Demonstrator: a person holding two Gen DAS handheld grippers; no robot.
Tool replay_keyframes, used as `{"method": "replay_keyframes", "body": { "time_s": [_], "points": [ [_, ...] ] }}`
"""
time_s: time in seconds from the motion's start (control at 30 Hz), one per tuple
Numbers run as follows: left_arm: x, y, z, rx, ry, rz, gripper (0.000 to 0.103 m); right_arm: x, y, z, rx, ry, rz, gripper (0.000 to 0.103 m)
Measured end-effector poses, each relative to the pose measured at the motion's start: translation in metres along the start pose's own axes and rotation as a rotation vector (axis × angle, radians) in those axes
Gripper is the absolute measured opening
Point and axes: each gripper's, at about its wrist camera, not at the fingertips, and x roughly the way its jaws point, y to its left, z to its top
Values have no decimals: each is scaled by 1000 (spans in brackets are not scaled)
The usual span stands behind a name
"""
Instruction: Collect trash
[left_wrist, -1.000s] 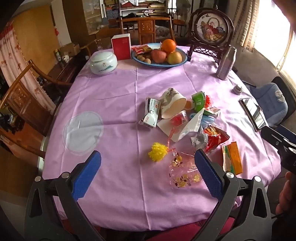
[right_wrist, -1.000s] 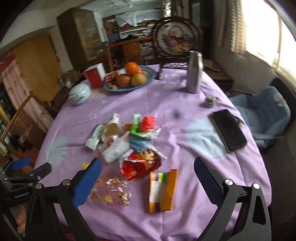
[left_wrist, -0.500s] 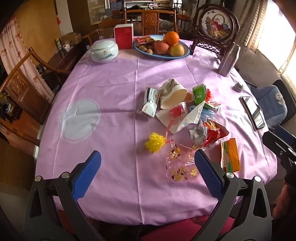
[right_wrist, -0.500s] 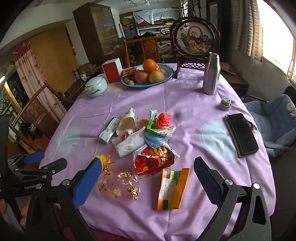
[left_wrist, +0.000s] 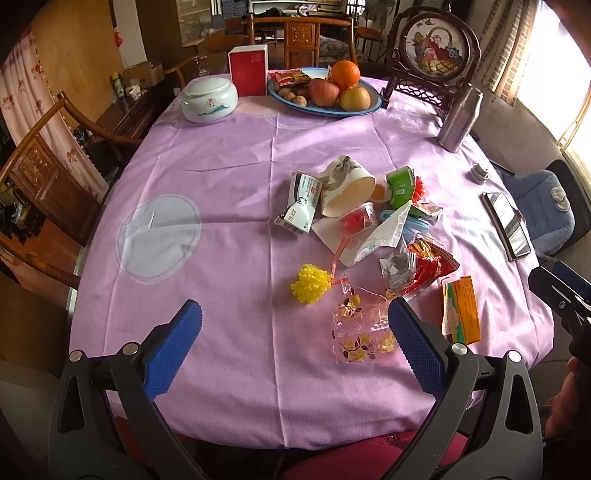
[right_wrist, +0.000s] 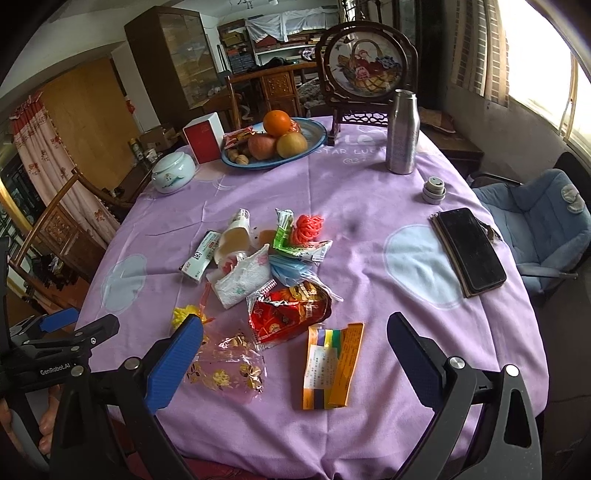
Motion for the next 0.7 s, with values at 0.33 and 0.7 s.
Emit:
{"method": "replay_keyframes", "body": {
  "time_s": [0.33,0.7],
  "points": [
    [4,2,1,-7,12,3,97,2,0,1,-4,8,1,98],
    [5,5,0,-16,21,6,97,4,0,0,-4,11,-2,97]
  ]
}}
